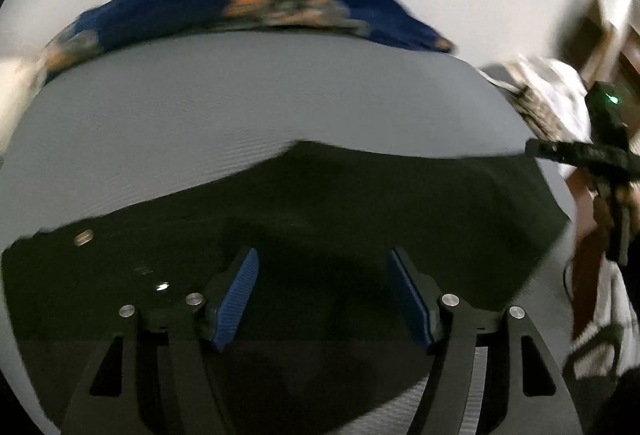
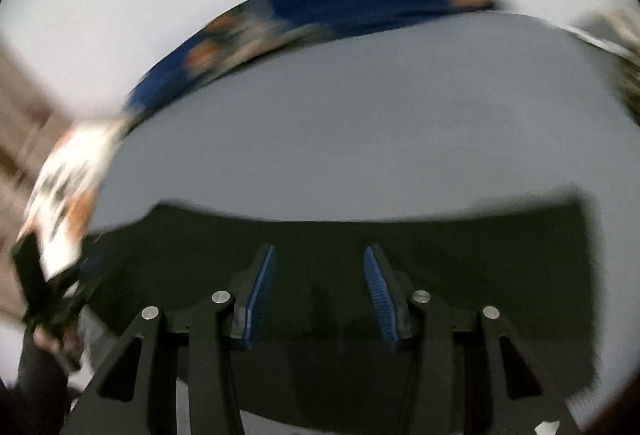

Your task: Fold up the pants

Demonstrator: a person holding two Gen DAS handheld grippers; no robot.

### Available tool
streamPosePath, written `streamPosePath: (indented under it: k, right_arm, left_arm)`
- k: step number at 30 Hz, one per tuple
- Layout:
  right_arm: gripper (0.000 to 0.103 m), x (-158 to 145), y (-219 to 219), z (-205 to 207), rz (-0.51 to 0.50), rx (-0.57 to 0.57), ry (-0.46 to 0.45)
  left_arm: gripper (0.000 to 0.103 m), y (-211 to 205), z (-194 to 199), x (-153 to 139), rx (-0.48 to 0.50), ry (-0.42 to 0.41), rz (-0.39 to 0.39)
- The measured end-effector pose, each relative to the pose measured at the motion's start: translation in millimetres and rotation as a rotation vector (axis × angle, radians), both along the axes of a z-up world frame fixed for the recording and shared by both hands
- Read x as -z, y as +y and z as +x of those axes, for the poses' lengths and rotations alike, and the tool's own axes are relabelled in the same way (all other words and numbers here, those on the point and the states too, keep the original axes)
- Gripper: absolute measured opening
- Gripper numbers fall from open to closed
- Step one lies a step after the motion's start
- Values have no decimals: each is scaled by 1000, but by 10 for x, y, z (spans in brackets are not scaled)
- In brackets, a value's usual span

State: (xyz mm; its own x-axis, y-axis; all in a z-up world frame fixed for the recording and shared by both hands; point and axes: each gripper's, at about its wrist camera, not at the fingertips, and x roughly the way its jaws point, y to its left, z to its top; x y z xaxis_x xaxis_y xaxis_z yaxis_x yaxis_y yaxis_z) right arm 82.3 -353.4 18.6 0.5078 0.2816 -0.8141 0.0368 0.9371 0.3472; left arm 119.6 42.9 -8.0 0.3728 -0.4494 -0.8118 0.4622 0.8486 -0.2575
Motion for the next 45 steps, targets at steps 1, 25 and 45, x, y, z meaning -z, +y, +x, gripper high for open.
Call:
streamPosePath:
  k: [1, 25, 45]
  right_arm:
    - [44, 45, 270, 180, 19, -97, 5]
    - [9, 735, 2418, 1668, 70, -719, 157]
    - [24, 354, 2117, 1454, -92, -507, -8]
  left_arm:
    - [67, 81, 13, 31, -26, 4, 6]
    - [67, 772, 45, 375, -134, 111, -16]
    - [67, 727, 32, 308, -135, 73, 12]
